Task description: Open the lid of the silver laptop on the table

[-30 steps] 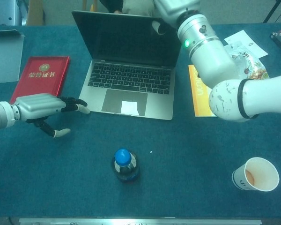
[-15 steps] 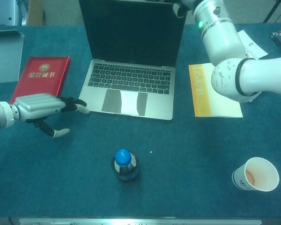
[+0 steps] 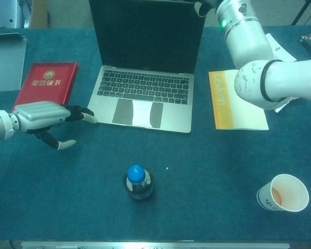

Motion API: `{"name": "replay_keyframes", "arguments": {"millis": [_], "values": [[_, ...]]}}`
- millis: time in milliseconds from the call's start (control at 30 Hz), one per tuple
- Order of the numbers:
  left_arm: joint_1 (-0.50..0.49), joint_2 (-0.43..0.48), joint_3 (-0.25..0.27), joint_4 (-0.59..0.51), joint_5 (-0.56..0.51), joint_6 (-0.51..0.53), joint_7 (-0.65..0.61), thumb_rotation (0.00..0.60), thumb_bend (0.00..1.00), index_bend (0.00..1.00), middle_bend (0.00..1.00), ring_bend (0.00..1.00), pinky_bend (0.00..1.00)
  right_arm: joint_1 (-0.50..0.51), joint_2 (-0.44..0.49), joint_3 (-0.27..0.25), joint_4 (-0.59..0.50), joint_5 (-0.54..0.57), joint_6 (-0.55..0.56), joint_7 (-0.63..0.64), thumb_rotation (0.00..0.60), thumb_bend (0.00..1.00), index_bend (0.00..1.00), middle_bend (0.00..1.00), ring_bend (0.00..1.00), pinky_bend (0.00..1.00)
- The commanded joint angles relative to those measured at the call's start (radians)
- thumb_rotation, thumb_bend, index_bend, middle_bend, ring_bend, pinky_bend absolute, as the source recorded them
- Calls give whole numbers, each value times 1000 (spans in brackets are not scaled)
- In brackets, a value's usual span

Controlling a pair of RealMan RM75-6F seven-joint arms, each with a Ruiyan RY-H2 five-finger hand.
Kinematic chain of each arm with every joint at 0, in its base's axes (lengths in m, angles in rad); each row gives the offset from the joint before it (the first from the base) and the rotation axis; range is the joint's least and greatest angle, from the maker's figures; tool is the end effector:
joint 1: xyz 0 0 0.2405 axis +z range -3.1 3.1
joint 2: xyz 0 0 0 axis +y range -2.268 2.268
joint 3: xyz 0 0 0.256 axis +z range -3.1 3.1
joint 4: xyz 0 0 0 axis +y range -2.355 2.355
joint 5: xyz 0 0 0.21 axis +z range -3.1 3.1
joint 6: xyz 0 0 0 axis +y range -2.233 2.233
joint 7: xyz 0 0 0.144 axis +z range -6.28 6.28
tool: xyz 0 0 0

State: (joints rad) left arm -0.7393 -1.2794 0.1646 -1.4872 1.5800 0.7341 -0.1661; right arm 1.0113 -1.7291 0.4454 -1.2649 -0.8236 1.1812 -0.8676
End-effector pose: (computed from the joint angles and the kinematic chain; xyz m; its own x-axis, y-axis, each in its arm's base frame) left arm -0.2396 0.2772 0.0078 0.6041 0.5776 0.5490 0.7835 -0.5564 -0.2768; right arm -0.0508 -0.4300 0.0149 0.6005 0.1382 0.7876 -0.7751 -0.1415 0.6158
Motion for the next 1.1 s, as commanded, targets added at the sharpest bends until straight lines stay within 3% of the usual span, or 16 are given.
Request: {"name": "replay_keyframes", "arguments": {"millis": [33, 267, 433, 533, 800, 1100], "values": [[7, 16, -3, -9, -4, 15, -2, 352, 417, 94, 24, 0, 46, -27, 59, 5, -135, -20, 17, 42, 600, 299, 0, 51, 0, 13], [50, 67, -15, -32, -25, 94, -17, 375, 416, 101, 27, 0, 46, -105, 169, -42, -343, -80, 87, 66, 600, 299, 0, 51, 0, 13], [111, 111, -32, -55, -58, 189, -18, 544, 418, 114, 47, 0, 46, -188, 269, -89, -476, -123, 147, 90, 600, 299, 0, 51, 0, 13], [144, 136, -43, -69, -75, 241, -9, 596, 417, 116, 64, 0, 46, -237, 329, -118, -549, -153, 180, 104, 600, 299, 0, 57, 0, 15], [241, 189, -79, -116, -126, 391, 74, 600, 416, 131, 80, 5, 46, -382, 460, -219, -677, -243, 279, 148, 600, 300, 0, 69, 0, 20], [365, 214, -116, -158, -203, 547, 130, 600, 417, 131, 84, 6, 46, -556, 518, -336, -694, -344, 382, 270, 600, 300, 0, 69, 0, 20]]}}
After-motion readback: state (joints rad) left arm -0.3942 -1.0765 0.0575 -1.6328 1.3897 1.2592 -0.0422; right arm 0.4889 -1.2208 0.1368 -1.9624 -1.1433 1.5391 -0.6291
